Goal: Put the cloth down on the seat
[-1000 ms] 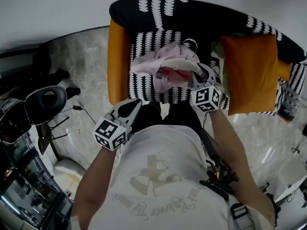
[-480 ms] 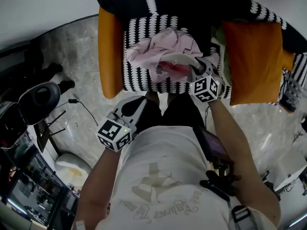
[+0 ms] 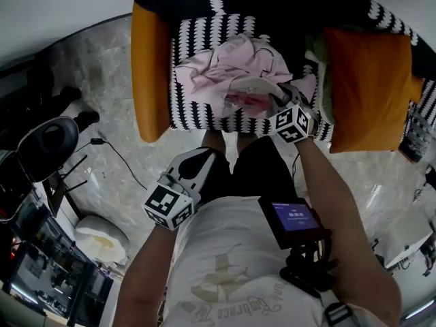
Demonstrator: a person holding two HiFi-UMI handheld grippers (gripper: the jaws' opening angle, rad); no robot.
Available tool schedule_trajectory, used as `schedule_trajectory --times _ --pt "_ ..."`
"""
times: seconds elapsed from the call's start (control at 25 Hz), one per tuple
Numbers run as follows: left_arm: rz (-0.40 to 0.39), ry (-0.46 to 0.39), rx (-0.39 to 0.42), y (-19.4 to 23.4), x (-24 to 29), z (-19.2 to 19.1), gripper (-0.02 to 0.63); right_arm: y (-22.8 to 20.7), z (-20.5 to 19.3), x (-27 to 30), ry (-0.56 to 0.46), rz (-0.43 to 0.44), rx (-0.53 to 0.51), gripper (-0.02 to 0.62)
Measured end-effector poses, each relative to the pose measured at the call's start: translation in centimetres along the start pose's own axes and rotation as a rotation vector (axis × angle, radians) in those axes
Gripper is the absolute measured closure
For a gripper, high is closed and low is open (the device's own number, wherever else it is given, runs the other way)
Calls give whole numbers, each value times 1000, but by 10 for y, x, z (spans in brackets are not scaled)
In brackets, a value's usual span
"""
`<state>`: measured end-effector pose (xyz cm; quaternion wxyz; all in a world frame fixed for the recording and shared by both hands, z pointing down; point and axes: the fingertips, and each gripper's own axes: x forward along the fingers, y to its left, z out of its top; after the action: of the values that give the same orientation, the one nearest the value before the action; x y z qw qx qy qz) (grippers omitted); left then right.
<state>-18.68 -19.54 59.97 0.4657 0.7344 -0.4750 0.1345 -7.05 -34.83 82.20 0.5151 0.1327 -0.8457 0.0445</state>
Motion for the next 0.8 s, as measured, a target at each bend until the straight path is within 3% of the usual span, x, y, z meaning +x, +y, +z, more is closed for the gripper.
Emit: schedule_trajectory --times 0.36,0.56,0.8 --pt "22 35 -45 14 12 -32 595 2 -19 49 14 51 -16 468" --pt "22 68 -75 19 23 -46 595 -2 -30 78 26 87 28 466" --pt "8 77 -89 25 26 -55 595 5 -52 105 115 111 66 465"
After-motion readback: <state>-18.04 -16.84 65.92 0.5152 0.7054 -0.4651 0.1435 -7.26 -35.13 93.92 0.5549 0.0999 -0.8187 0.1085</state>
